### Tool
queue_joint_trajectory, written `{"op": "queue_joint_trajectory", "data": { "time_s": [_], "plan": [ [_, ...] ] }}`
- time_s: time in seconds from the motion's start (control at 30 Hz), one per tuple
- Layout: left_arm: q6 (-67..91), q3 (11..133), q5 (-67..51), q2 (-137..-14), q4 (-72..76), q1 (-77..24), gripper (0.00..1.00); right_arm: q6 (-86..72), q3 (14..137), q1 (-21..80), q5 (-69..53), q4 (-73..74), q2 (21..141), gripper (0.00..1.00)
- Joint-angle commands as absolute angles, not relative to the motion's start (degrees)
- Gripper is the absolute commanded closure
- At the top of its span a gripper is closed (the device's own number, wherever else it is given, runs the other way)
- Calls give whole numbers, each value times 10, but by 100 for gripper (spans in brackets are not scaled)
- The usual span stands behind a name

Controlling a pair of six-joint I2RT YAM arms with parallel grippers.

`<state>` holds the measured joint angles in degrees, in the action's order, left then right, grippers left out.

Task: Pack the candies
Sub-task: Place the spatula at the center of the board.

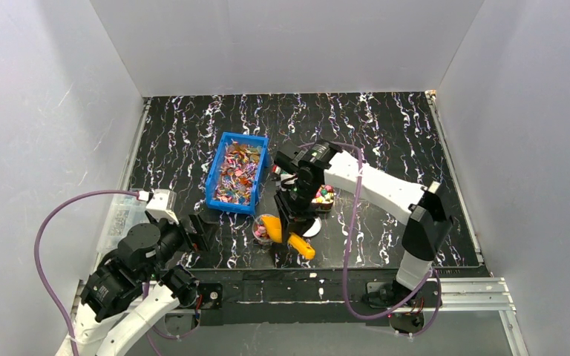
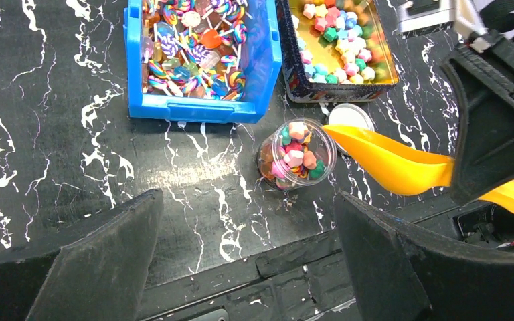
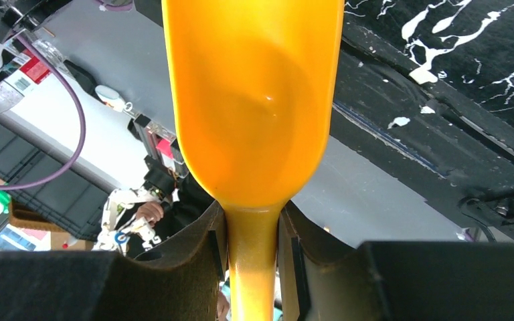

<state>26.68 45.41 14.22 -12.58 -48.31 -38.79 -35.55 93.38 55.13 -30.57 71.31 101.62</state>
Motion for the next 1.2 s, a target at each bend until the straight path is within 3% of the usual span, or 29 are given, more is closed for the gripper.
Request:
{"op": "queue_joint_trajectory", "data": {
  "time_s": [0.0,0.7,0.9,1.17],
  "plan": [
    [269,453,151,-142,-490,-387,2,-349,905,550,-265,680,949,99],
    [268,454,150,-158,-490,-387,2,-297,724,543,236,533,746,99],
    [266,454,149,-163,-490,-388,2,-257,675,508,326,482,733,99],
    [266,453,151,-173,-489,-387,2,-211,588,421,349,383,733,99]
  ]
}}
